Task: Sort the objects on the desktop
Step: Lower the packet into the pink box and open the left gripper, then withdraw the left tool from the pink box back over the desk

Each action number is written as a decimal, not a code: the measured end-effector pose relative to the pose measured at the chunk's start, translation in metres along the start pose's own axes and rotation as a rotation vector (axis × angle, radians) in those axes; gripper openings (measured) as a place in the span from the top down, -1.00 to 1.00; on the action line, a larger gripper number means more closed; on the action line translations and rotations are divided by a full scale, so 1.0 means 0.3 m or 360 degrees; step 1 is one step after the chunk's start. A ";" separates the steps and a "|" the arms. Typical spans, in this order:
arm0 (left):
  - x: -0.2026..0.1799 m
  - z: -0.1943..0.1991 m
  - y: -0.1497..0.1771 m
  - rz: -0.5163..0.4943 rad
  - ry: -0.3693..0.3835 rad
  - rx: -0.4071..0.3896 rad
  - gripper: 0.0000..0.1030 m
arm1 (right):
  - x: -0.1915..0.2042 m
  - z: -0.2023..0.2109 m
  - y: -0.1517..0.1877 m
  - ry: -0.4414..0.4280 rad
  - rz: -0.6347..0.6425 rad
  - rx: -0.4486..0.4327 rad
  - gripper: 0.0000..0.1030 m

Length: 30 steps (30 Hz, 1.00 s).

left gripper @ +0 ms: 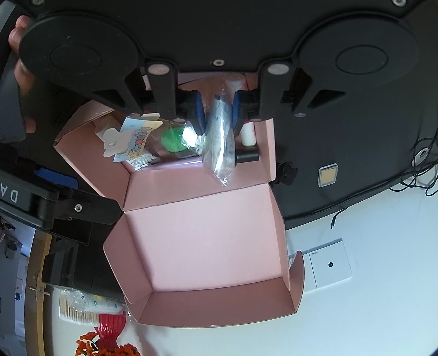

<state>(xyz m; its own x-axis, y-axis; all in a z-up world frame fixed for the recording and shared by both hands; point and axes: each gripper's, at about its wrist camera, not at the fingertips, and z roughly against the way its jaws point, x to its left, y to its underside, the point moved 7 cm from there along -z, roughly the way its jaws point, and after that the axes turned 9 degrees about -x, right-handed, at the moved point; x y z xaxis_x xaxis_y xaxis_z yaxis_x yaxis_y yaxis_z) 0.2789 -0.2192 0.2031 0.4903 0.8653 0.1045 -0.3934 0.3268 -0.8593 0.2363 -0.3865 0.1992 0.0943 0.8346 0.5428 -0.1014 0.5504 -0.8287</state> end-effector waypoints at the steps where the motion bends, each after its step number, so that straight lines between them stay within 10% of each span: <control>1: -0.001 0.000 0.000 -0.0002 -0.0004 0.0000 0.58 | 0.000 0.000 0.000 0.0000 -0.0001 -0.0001 -0.99; 5: -0.004 0.001 0.000 -0.0007 -0.0013 -0.0008 0.56 | -0.001 0.002 0.001 -0.0001 -0.0005 -0.0001 -0.99; 12: -0.046 0.063 -0.038 -0.0202 -0.0013 -0.0197 -0.63 | 0.006 0.004 0.003 -0.0009 0.0014 -0.0009 -0.99; 30: 0.258 0.227 -0.075 0.0046 -0.0264 -0.0478 -0.89 | 0.004 -0.004 0.010 0.0011 0.0017 0.0007 -0.99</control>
<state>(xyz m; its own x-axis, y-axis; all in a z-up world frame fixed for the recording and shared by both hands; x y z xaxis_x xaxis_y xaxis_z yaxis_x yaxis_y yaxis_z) 0.2728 -0.1337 0.2646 0.3397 0.9305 0.1367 -0.1464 0.1959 -0.9696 0.2372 -0.3839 0.1973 0.1000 0.8404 0.5327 -0.1066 0.5414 -0.8340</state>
